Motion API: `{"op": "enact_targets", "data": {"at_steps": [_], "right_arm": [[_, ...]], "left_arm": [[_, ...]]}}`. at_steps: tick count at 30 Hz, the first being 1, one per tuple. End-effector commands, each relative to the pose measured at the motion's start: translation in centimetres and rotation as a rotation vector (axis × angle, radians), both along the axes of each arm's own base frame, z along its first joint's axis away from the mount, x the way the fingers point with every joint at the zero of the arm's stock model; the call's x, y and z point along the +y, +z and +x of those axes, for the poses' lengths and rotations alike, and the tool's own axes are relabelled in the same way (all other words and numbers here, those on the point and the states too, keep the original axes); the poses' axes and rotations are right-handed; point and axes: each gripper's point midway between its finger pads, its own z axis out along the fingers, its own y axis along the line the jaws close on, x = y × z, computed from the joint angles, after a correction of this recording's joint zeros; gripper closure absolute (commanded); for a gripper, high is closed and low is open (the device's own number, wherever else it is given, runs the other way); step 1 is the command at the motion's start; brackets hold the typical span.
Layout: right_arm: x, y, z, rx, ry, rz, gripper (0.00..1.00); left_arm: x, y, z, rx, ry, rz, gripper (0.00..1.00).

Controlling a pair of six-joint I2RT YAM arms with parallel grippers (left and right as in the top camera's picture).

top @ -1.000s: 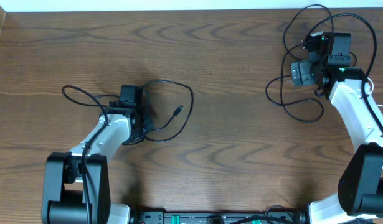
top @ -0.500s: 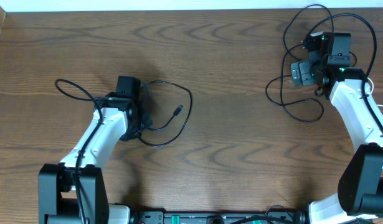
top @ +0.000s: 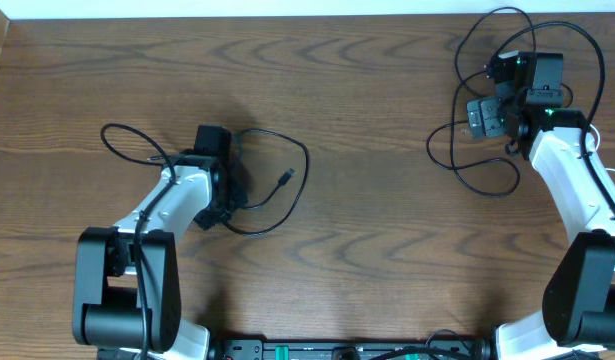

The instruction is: Untangle cables

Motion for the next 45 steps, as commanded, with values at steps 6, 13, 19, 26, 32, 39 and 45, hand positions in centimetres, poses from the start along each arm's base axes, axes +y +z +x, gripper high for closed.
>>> {"op": "enact_targets", "data": {"at_steps": [6, 13, 19, 26, 32, 39, 45], "right_arm": [[0.3, 0.2, 0.2, -0.008, 0.000, 0.013, 0.01], [0.3, 0.2, 0.2, -0.008, 0.000, 0.013, 0.01], [0.3, 0.2, 0.2, -0.008, 0.000, 0.013, 0.01], [0.3, 0.2, 0.2, -0.008, 0.000, 0.013, 0.01], [0.3, 0.2, 0.2, -0.008, 0.000, 0.013, 0.01], [0.3, 0.2, 0.2, -0.008, 0.000, 0.013, 0.01], [0.3, 0.2, 0.2, -0.008, 0.000, 0.013, 0.01]], "left_arm": [[1.0, -4.6, -3.7, 0.208, 0.019, 0.050, 0.52], [-0.7, -5.0, -3.9, 0.224, 0.017, -0.048, 0.51], [-0.9, -5.1, -2.9, 0.185, 0.017, -0.055, 0.51], [-0.9, -5.1, -2.1, 0.148, 0.061, -0.059, 0.31], [-3.0, -5.1, -1.6, 0.134, 0.007, -0.189, 0.15], [-3.9, -2.9, 1.0, 0.058, 0.062, -0.386, 0.13], [-3.4, -2.5, 2.0, 0.007, 0.075, -0.375, 0.07]]}}
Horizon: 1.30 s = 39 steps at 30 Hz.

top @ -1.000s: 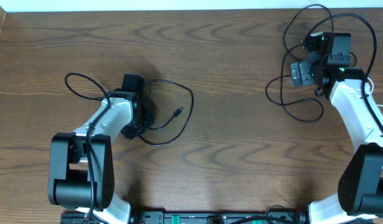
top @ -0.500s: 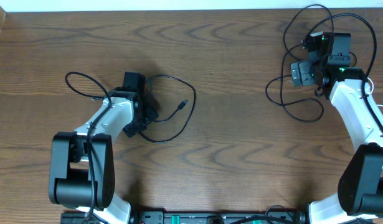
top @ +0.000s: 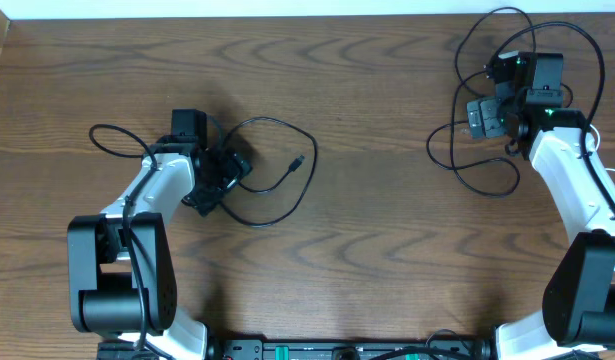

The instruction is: Untangle cables

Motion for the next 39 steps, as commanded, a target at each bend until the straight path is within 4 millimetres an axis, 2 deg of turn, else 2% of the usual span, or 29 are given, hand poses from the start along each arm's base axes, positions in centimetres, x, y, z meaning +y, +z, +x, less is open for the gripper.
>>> {"op": "enact_targets", "data": {"at_steps": [1, 6, 11, 14, 17, 22, 23, 25, 27, 29, 31, 34, 39], "right_arm": [[0.2, 0.3, 0.2, -0.008, -0.002, 0.010, 0.01], [0.2, 0.3, 0.2, -0.008, -0.002, 0.010, 0.01], [0.2, 0.3, 0.2, -0.008, -0.002, 0.010, 0.01], [0.2, 0.3, 0.2, -0.008, -0.002, 0.010, 0.01], [0.2, 0.3, 0.2, -0.008, -0.002, 0.010, 0.01], [0.2, 0.3, 0.2, -0.008, -0.002, 0.010, 0.01], [0.2, 0.3, 0.2, -0.008, -0.002, 0.010, 0.01], [0.2, 0.3, 0.2, -0.008, -0.002, 0.010, 0.01], [0.2, 0.3, 0.2, -0.008, -0.002, 0.010, 0.01], [0.2, 0.3, 0.2, -0.008, -0.002, 0.010, 0.01], [0.2, 0.3, 0.2, -0.008, -0.002, 0.010, 0.01], [0.2, 0.3, 0.2, -0.008, -0.002, 0.010, 0.01], [0.2, 0.3, 0.2, -0.008, -0.002, 0.010, 0.01]], "left_arm": [[-1.3, -3.3, -2.7, 0.112, -0.005, -0.066, 0.07], [0.4, -3.9, -3.1, 0.133, 0.066, 0.032, 0.13], [1.1, -4.8, -3.9, 0.158, 0.071, 0.072, 0.17], [1.1, -5.4, -4.4, 0.182, 0.068, 0.073, 0.23], [1.0, -6.0, -4.7, 0.199, 0.052, 0.094, 0.39], [0.8, -6.6, -5.0, 0.207, 0.017, 0.159, 0.40], [0.8, -6.8, -5.0, 0.208, 0.008, 0.176, 0.45], [0.5, -6.8, -4.9, 0.201, -0.008, 0.188, 0.65], [0.2, -6.8, -4.9, 0.196, -0.019, 0.192, 0.80], [0.0, -6.8, -4.8, 0.193, -0.024, 0.192, 0.85], [-0.1, -6.8, -4.8, 0.192, -0.025, 0.186, 0.85], [-1.6, -6.7, -4.8, 0.195, -0.034, 0.102, 0.86], [-5.7, -6.0, -4.2, 0.160, -0.086, -0.091, 0.86]]}}
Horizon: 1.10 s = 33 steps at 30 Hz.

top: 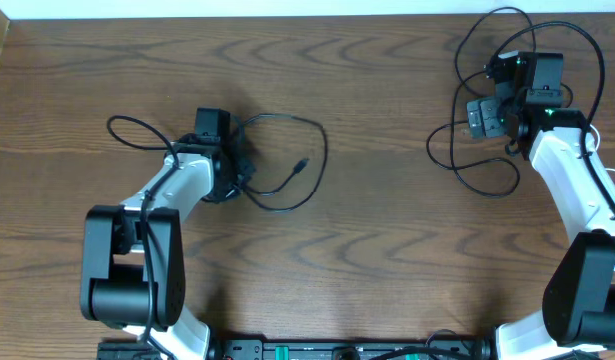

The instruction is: Untangle cables

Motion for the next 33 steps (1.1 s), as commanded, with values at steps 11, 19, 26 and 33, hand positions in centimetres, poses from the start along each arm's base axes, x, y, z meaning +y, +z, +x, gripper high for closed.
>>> {"op": "enact_targets", "data": {"at_steps": [11, 19, 26, 33], "right_arm": [[0.2, 0.2, 0.2, -0.008, -0.002, 0.010, 0.01], [0.2, 0.2, 0.2, -0.008, -0.002, 0.010, 0.01], [0.2, 0.2, 0.2, -0.008, -0.002, 0.010, 0.01], [0.2, 0.2, 0.2, -0.008, -0.002, 0.010, 0.01]], "left_arm": [[-11.9, -4.1, -5.9, 0.114, -0.317, -0.196, 0.93], [-20.2, 2.0, -4.7, -0.096, -0.647, -0.488, 0.93], [-25.8, 7.3, -5.2, -0.275, -0.875, -0.664, 0.93], [-29.1, 8.1, -7.3, -0.312, -0.974, -0.690, 0.93]]}}
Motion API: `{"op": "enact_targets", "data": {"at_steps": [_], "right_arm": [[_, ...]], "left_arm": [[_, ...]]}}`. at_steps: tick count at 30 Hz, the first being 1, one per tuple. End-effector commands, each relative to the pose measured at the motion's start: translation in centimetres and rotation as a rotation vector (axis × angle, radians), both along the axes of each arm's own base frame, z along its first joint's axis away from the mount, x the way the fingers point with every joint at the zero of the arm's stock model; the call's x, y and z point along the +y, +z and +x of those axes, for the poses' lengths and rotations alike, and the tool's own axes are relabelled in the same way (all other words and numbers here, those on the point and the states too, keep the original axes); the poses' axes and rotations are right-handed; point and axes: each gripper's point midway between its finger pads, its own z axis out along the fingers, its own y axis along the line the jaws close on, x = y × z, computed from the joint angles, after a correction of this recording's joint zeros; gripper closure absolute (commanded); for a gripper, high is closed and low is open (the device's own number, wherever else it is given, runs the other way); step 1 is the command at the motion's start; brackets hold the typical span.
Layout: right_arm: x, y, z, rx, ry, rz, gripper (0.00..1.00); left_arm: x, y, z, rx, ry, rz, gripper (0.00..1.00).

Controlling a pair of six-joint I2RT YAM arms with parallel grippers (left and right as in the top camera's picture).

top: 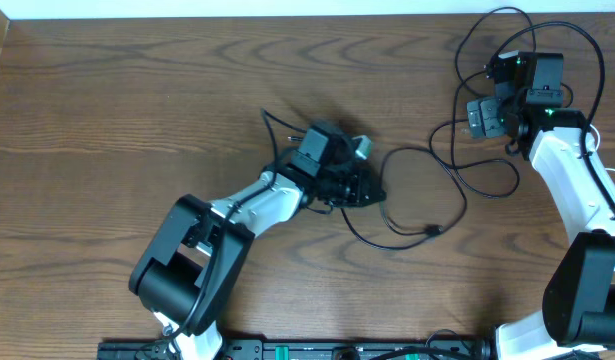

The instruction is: Untangle cables

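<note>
My left gripper (pixel 370 190) lies at mid table, shut on a thin black cable (pixel 453 192). From the fingers that cable loops right and ends in a small plug (pixel 430 232). Its other end trails up-left behind the wrist (pixel 270 122). At the far right, my right gripper (pixel 484 116) sits on a second black cable (pixel 507 185), which lies in several overlapping loops around it. A dark grey block shows at its fingers. Whether the jaws are open or shut does not show from above. The loop of the first cable nearly reaches the loops of the second.
The table's far edge with a white strip (pixel 287 8) runs along the top. The right arm's white link (pixel 572 175) slants down the right side. A black rail (pixel 337 350) with both arm bases lines the near edge.
My left gripper went from the left part of the table to the middle, and the cable came with it. Its plug now lies right of centre, close to the other cable. The right arm is unmoved.
At first my left gripper was on the cable at the left of the table, with a loop and plug to its right. It then shifted slightly left, then slightly right, the cable's shape changing each time. Now gripper and cable are at mid table. The right arm never moved.
</note>
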Motion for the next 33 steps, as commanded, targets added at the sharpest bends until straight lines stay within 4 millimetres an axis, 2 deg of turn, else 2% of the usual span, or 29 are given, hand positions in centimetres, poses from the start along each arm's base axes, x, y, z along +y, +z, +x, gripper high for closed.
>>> {"op": "enact_targets", "data": {"at_steps": [1, 3, 6, 10, 11, 12, 13, 14, 15, 17, 22, 28, 33], "right_arm": [[0.2, 0.2, 0.2, -0.008, -0.003, 0.010, 0.01], [0.2, 0.2, 0.2, -0.008, -0.003, 0.010, 0.01], [0.2, 0.2, 0.2, -0.008, -0.003, 0.010, 0.01], [0.2, 0.2, 0.2, -0.008, -0.003, 0.010, 0.01], [0.2, 0.2, 0.2, -0.008, -0.003, 0.010, 0.01], [0.2, 0.2, 0.2, -0.008, -0.003, 0.010, 0.01], [0.2, 0.2, 0.2, -0.008, -0.003, 0.010, 0.01], [0.2, 0.2, 0.2, -0.008, -0.003, 0.010, 0.01], [0.2, 0.2, 0.2, -0.008, -0.003, 0.010, 0.01], [0.2, 0.2, 0.2, -0.008, -0.002, 0.010, 0.01], [0.2, 0.2, 0.2, -0.008, -0.002, 0.010, 0.01], [0.2, 0.2, 0.2, -0.008, -0.003, 0.010, 0.01], [0.2, 0.2, 0.2, -0.008, -0.003, 0.010, 0.01]], "left_arm": [[-1.7, 1.4, -1.3, -0.032, -0.071, -0.043, 0.92], [-2.2, 1.1, -1.6, -0.046, -0.073, -0.025, 0.93], [-1.9, 0.7, -1.0, -0.061, -0.045, 0.004, 0.92], [-0.1, 0.8, 0.2, -0.072, 0.030, 0.075, 0.93], [0.6, 0.8, 0.5, -0.073, 0.056, 0.108, 0.89], [1.5, 0.8, 0.7, -0.081, 0.082, 0.152, 0.76], [2.4, 0.9, 1.0, -0.096, 0.099, 0.194, 0.69], [3.3, 0.9, 1.2, -0.118, 0.115, 0.241, 0.60], [4.5, 1.0, 1.5, -0.142, 0.142, 0.303, 0.45], [7.2, 1.0, 2.1, -0.166, 0.215, 0.418, 0.28], [14.5, 1.1, 3.4, -0.204, 0.367, 0.677, 0.22], [21.0, 0.9, 5.6, -0.225, 0.481, 0.830, 0.21], [26.6, 1.3, 7.6, -0.224, 0.640, 0.912, 0.21]]}}
